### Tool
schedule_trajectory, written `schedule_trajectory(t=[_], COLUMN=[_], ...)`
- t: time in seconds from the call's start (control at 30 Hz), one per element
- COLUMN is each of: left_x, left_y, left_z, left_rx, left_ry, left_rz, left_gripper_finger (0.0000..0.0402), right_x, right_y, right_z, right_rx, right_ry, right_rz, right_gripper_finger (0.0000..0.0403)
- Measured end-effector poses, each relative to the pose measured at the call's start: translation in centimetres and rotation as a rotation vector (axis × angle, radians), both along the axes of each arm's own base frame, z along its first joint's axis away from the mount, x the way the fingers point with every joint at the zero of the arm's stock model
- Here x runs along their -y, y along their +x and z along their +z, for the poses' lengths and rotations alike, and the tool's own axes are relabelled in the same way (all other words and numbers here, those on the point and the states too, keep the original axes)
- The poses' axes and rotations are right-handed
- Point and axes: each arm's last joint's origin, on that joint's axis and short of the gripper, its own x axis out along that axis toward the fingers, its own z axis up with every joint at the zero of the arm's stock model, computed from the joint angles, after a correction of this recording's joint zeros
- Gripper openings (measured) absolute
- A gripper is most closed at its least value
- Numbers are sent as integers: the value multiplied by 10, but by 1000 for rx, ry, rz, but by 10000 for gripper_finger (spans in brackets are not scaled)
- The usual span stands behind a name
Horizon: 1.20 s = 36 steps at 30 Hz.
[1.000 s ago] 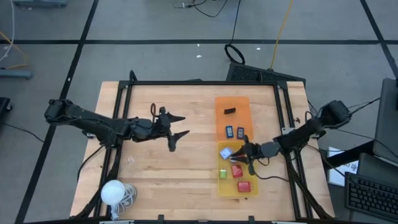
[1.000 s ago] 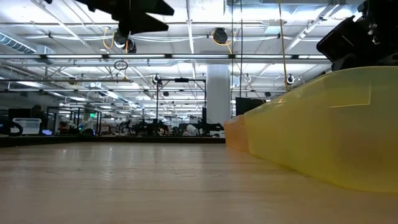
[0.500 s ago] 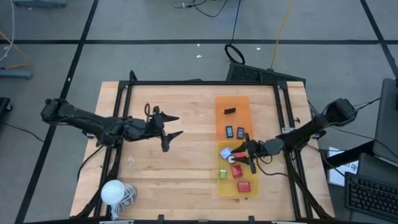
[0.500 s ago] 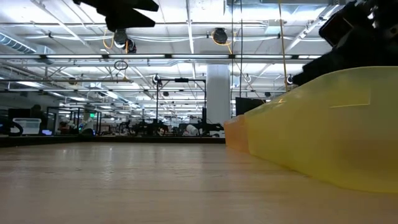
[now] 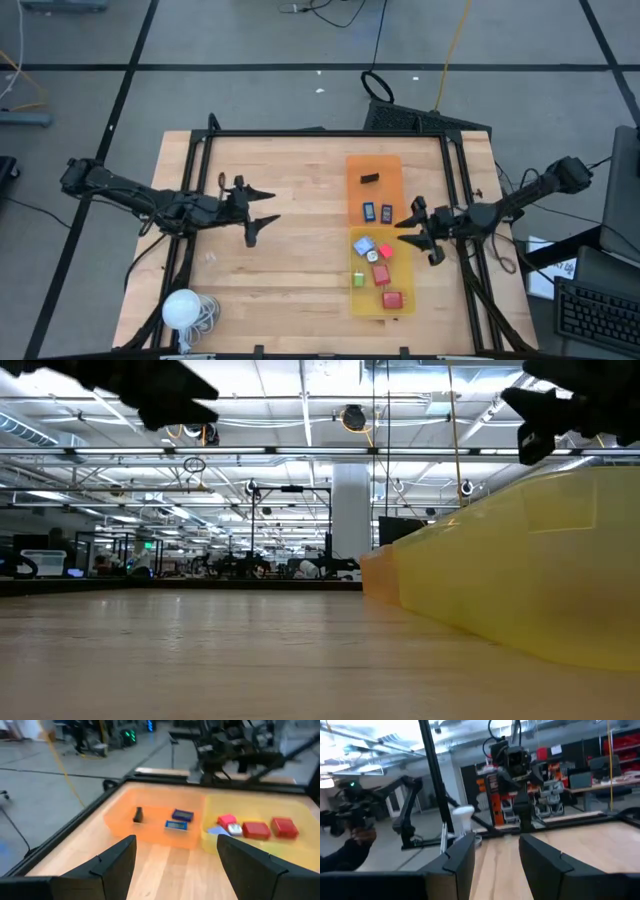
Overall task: Pick & Place Office items
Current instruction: Return to Home Position
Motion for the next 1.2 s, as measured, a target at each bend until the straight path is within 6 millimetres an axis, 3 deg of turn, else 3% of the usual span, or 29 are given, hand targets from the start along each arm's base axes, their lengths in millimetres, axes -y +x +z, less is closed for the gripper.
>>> schedule_trajectory(t=[0.33,0.63,0.93,1.2], left_x=[-14,-19,-23,-26], left_y=[-43,-62,-75,-83], left_z=[-38,-63,-70,-77], left_rx=[167,186,231,169], left_ry=[-28,-41,-53,-66], left_rz=[64,66,69,100], left_gripper_finger=[290,290,274,289], right_x=[6,12,25,37], right_y=[-15,-23,-28,-33], right_z=[10,7,-1,-5], right_rx=[56,29,-49,-102], right_ry=[47,-17,-48,-97], right_rz=[21,-9,-197,-340], right_gripper_finger=[143,142,146,143])
